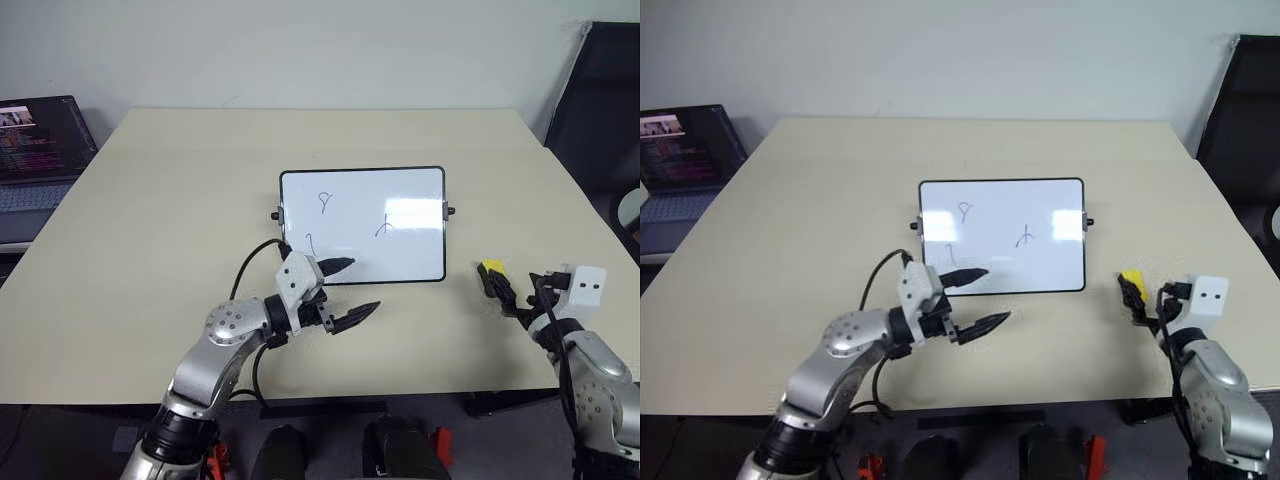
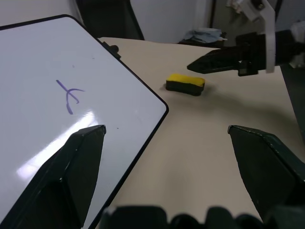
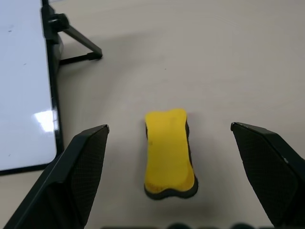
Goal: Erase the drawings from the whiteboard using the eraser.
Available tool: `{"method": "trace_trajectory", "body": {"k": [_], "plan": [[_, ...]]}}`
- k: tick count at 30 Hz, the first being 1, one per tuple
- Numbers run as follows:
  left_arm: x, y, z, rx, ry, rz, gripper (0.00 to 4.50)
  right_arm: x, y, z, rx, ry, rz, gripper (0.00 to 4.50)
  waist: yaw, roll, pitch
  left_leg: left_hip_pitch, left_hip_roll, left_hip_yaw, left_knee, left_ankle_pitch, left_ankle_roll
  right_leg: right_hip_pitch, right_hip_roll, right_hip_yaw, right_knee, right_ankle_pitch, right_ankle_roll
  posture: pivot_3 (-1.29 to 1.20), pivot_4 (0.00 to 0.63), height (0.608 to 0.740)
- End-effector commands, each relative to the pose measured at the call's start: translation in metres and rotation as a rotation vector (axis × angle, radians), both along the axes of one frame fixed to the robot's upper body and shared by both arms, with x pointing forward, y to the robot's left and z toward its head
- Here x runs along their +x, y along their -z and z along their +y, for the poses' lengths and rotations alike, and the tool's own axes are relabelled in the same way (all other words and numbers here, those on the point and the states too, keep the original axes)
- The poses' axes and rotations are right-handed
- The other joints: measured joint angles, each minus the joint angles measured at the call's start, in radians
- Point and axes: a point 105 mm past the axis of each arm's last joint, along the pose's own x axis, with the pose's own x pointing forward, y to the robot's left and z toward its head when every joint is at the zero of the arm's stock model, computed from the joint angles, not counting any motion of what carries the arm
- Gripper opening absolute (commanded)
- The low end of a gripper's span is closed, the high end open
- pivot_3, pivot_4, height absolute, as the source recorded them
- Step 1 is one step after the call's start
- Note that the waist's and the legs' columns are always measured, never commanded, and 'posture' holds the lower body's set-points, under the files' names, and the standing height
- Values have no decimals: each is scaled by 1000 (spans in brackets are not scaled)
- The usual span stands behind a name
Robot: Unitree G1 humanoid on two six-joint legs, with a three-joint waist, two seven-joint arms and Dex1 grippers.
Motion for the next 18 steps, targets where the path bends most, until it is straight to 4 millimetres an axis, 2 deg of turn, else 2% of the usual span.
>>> {"method": "trace_trajectory", "body": {"k": [1, 6, 18], "plan": [[-4, -4, -9, 6, 82, -25, 4500, 4, -6, -9, 6, 13, -6, 4489, 1, 0, 0, 0, 0, 0, 0, 0, 0, 0, 0, 0, 0, 0, 0, 0, 150, 740], [-13, 7, -16, 49, 171, 20, 4500, 19, -4, -6, 25, 0, 14, 4489, -3, 0, 0, 0, 0, 0, 0, 0, 0, 0, 0, 0, 0, 0, 0, 0, 150, 740], [-8, 7, -12, 90, 153, -10, 4500, 32, 3, -1, 59, -18, 51, 4489, -3, 1, 0, 0, 0, -1, 0, 0, 0, 0, 0, 0, 1, 0, 0, 0, 150, 740]]}}
